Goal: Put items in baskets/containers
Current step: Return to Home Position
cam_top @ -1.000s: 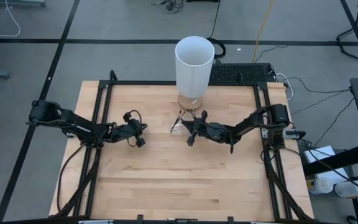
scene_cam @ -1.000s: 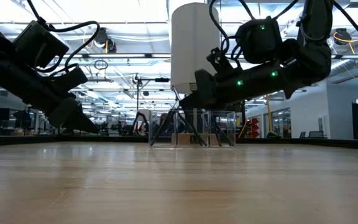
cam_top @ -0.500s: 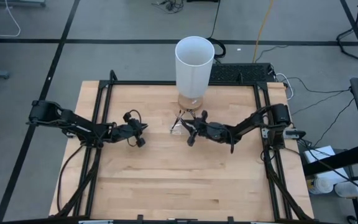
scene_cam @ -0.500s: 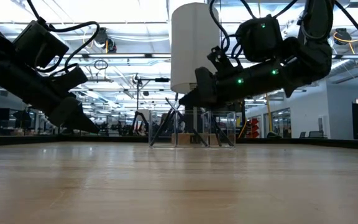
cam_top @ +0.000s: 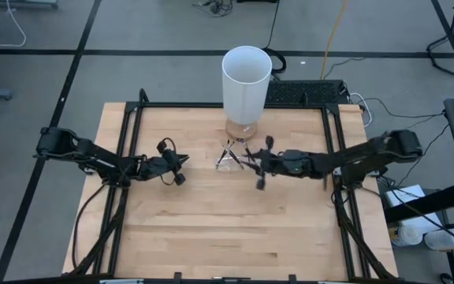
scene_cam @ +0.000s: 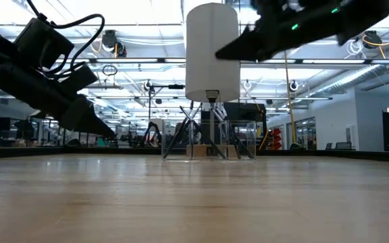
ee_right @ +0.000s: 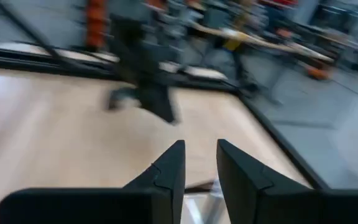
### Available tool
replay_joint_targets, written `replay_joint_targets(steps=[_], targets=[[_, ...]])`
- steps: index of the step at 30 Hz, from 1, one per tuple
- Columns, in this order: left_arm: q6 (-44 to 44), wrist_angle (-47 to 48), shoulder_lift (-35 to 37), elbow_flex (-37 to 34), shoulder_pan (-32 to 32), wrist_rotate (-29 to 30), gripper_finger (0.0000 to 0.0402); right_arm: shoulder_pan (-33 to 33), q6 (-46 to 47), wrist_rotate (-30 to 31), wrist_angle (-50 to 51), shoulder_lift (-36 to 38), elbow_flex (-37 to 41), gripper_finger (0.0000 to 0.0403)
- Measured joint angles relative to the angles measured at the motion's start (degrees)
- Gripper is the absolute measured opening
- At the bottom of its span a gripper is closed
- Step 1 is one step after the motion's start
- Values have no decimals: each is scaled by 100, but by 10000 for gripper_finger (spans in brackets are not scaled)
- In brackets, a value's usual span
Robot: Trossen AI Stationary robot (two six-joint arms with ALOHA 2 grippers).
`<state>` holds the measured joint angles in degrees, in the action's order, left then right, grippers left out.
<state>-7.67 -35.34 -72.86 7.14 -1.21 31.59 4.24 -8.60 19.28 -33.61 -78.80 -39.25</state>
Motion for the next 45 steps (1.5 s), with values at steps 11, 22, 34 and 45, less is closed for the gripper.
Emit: replay_joint_targets(steps=[11, 22, 34, 45], targets=[[2939, -42, 872, 514, -633, 627, 42, 589, -202, 328, -478, 2414, 1533, 5], [3512, 2608, 4453, 1228, -739, -1134, 31, 405, -178, -698, -1231, 4575, 3210, 1], [2096, 1671, 6724, -600, 44, -1320, 3, 95, 117, -1029, -1321, 5750, 3814, 0], [1905, 3204, 7258, -636, 50, -1629, 2, -157, 307, -926, 144, 6480, 3830, 0]])
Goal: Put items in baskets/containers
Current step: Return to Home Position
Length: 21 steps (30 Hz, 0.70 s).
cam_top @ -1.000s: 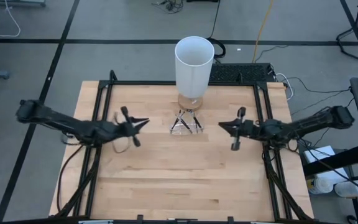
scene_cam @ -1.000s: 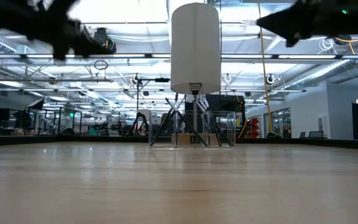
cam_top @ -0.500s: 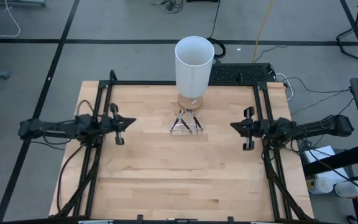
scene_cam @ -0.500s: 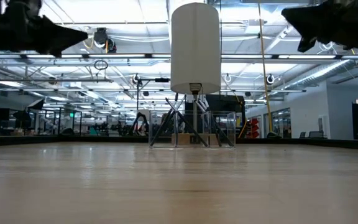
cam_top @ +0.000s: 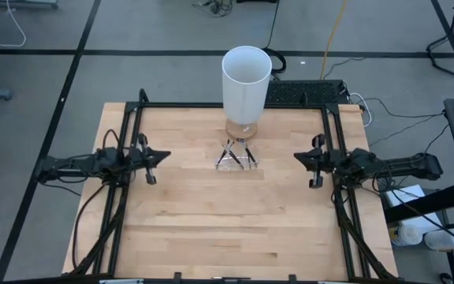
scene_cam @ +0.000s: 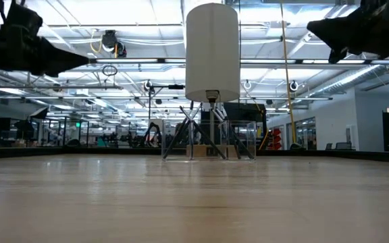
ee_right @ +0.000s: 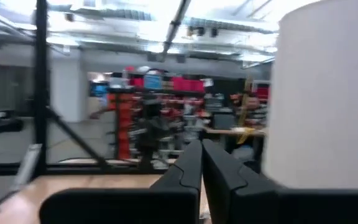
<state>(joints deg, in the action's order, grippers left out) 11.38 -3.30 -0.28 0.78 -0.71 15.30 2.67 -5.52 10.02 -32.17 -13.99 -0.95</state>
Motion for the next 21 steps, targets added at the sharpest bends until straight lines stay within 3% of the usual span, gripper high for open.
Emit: replay_joint_targets(steps=[9, 15, 21], targets=[[9, 85, -84, 7, 0, -229, 1, 19, 637, -111, 576, -326, 9, 0], [132, 88, -113, 7, 0, -224, 1, 43, 303, -89, -16, -522, 9, 0], [482, -27, -103, -9, -37, -218, 1, 43, 71, -57, -11, -110, 11, 0]])
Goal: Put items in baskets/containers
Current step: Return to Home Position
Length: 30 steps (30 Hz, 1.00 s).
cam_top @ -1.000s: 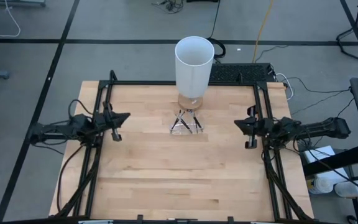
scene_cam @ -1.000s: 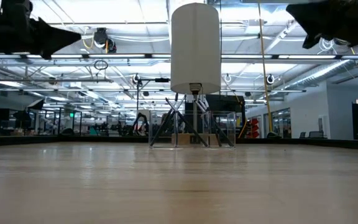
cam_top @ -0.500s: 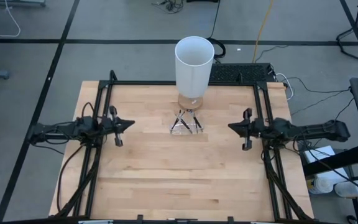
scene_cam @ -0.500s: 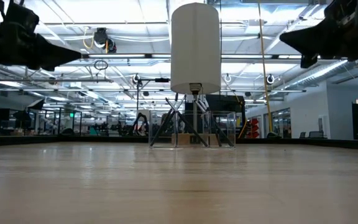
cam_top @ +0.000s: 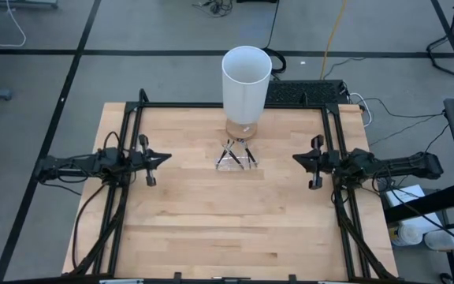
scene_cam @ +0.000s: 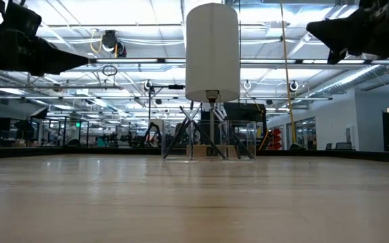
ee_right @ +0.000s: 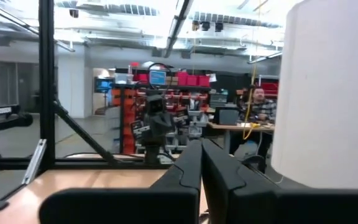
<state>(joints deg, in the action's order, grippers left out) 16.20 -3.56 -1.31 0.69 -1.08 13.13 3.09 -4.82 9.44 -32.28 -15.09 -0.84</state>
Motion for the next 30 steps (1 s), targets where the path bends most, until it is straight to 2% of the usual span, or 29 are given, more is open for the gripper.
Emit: replay_joint_targets(steps=[4, 11, 22, 30], targets=[[27, 22, 106, 2, -68, 141, 1, 0, -40, 269, 541, 500, 0, 0], [40, 270, 104, 76, -209, 234, 0, 0, -49, 256, 1455, 1501, 4, 0], [-242, 288, 104, 79, -244, 240, 1, 0, -27, 250, 1590, 1491, 4, 0], [-279, 265, 93, 79, -242, 233, 20, 0, -20, 250, 1678, 1477, 4, 0]])
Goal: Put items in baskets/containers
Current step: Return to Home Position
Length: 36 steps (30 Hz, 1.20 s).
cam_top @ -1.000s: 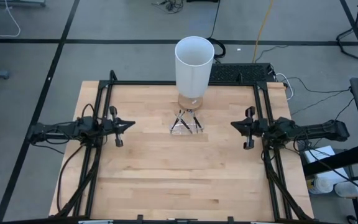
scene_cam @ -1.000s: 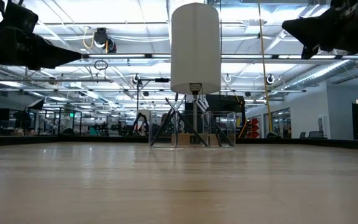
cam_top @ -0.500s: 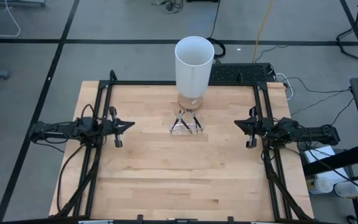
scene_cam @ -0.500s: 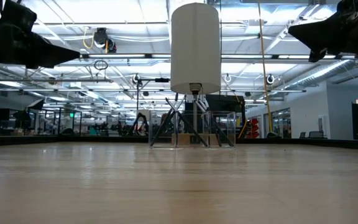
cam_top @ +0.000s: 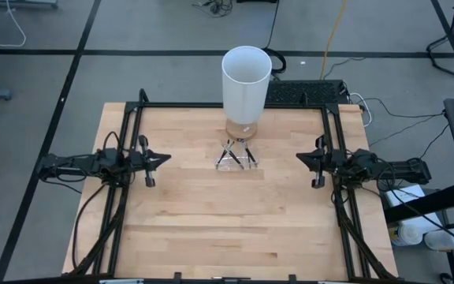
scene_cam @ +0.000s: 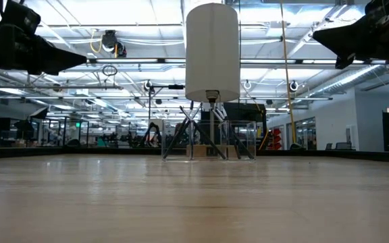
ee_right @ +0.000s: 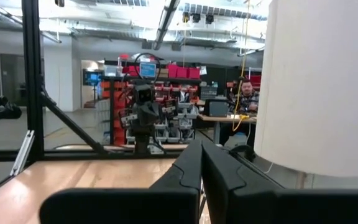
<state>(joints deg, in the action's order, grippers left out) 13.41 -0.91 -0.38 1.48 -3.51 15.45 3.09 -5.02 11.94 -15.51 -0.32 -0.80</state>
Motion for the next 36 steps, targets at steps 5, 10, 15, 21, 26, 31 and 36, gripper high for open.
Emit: replay_joint_targets(steps=[5, 10, 15, 21, 26, 31, 36], targets=[[-113, -163, -2, -11, 0, -27, 24, 0, -20, 0, 22, -21, 0, 0], [-116, -231, -2, -11, 0, -27, 25, 0, -20, 0, 19, -21, 0, 0], [-120, -249, -2, -11, 0, -27, 25, 0, -21, -1, 15, -21, 0, 0], [-133, -260, -2, -11, 0, -30, 26, 0, -21, -2, 15, -21, 0, 0], [-133, -264, -2, -11, 0, -30, 26, 0, -20, -2, 15, -21, 0, 0], [-131, -264, -2, -9, 0, -30, 26, 0, -20, -2, 15, -21, 0, 0], [-129, -266, -2, -9, 0, -32, 26, 0, -20, -2, 15, -21, 0, 0]])
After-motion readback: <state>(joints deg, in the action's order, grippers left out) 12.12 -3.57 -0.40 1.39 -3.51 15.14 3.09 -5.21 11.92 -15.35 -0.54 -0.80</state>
